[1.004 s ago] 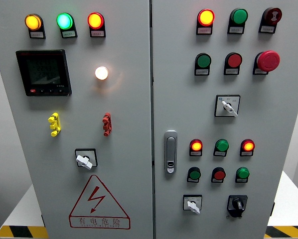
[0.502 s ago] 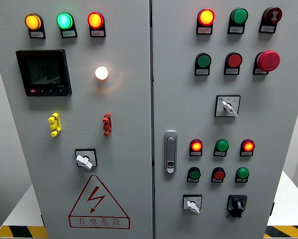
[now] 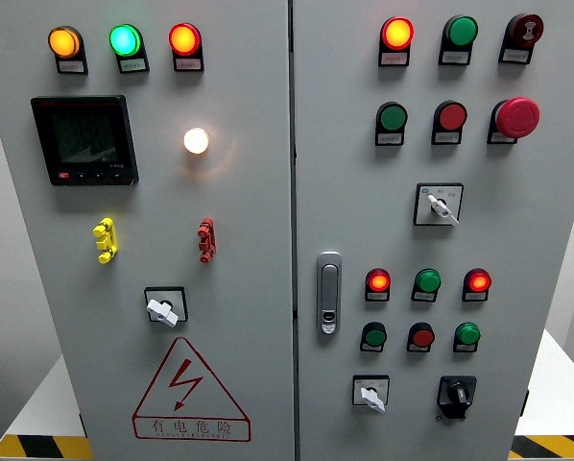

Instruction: Trip black knob to open circuit

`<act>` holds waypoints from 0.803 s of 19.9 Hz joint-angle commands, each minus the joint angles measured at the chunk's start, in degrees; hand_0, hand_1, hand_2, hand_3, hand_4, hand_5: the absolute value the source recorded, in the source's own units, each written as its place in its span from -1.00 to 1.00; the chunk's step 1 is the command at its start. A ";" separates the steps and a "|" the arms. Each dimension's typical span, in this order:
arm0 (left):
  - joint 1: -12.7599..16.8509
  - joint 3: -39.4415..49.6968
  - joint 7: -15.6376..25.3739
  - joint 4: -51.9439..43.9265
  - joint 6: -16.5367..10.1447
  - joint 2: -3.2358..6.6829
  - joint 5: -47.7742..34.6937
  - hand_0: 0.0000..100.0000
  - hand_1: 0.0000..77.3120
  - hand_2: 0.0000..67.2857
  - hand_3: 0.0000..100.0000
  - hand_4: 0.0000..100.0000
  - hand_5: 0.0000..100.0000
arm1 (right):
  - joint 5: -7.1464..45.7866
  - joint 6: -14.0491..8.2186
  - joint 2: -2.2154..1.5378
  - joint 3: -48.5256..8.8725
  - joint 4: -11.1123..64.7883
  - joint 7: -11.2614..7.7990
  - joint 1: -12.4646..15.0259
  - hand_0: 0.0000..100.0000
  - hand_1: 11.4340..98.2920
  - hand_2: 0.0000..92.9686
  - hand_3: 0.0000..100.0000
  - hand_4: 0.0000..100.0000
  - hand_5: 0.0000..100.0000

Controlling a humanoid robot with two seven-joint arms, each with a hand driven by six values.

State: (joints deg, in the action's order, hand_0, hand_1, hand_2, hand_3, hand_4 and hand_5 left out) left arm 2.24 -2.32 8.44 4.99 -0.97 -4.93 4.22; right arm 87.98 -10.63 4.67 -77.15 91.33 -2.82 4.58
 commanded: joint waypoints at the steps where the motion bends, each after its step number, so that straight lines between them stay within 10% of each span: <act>1: 0.04 0.03 0.00 0.02 0.00 0.01 0.00 -1.00 -0.90 -0.62 -0.57 -0.87 -0.97 | -0.09 0.09 0.16 -0.01 -0.27 0.80 -2.11 0.33 0.06 -0.83 -0.06 0.06 0.40; 10: -0.04 -0.05 0.00 0.02 0.00 0.01 0.00 -1.00 -0.90 -0.62 -0.57 -0.87 -0.97 | -0.09 0.09 0.51 0.07 -3.17 1.07 -5.89 0.42 0.04 -0.85 0.39 0.35 0.54; 16: -0.04 -0.05 0.00 -0.06 0.00 0.01 0.00 -1.00 -0.90 -0.62 -0.57 -0.87 -0.97 | -0.09 0.17 0.86 0.42 -4.92 1.24 -8.53 0.46 0.02 -0.86 0.79 0.80 1.00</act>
State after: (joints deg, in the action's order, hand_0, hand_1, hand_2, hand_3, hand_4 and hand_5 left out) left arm 2.20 -2.35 8.44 4.93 -0.97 -4.92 4.22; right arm 87.89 -10.49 5.37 -76.77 87.00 -1.63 -3.34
